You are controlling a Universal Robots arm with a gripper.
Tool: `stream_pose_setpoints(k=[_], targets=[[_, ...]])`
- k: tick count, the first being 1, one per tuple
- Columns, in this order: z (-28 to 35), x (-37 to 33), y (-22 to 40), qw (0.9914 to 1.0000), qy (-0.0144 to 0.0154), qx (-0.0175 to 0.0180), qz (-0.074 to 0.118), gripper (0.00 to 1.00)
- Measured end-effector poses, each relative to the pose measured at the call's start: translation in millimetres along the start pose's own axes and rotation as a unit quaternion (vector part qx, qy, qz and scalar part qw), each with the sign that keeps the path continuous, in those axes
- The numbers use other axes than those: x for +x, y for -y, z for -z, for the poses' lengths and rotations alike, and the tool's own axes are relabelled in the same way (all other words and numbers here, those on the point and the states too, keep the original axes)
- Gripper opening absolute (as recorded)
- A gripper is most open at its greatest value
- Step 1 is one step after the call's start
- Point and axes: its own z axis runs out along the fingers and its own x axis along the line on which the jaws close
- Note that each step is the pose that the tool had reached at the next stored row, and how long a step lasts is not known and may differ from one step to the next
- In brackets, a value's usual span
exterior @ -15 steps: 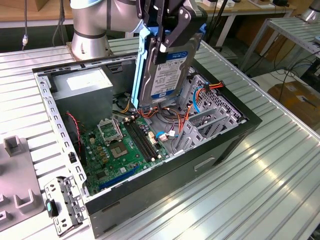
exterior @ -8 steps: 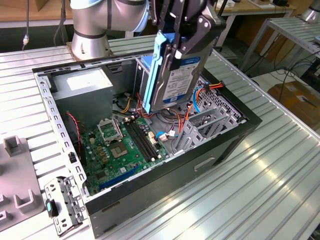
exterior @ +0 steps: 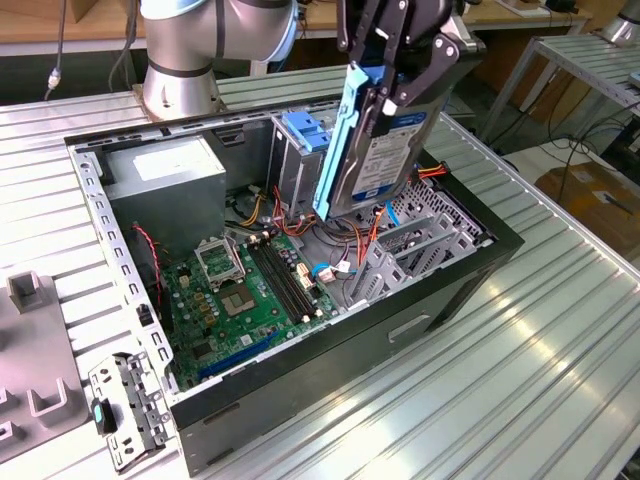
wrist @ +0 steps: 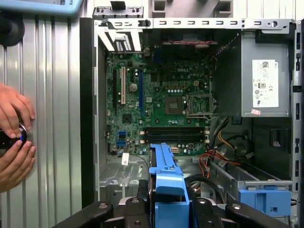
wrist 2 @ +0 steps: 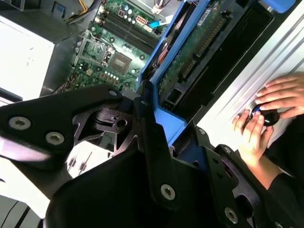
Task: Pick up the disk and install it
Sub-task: 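Insert the disk into the insertion slot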
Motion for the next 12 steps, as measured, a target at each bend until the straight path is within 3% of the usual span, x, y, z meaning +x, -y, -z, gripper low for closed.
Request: stream_pose_setpoints(k=[3,8,12], targets=[[-1.2,3.1,4.5,1.00000,0.0001,0.0000,0.000,0.37],[-4.2,22.4,8.4,1.00000,0.0001,0.0000,0.000,0.37],[-6.4,25.5,19.3,1.00000,0.0001,0.0000,0.000,0.37]])
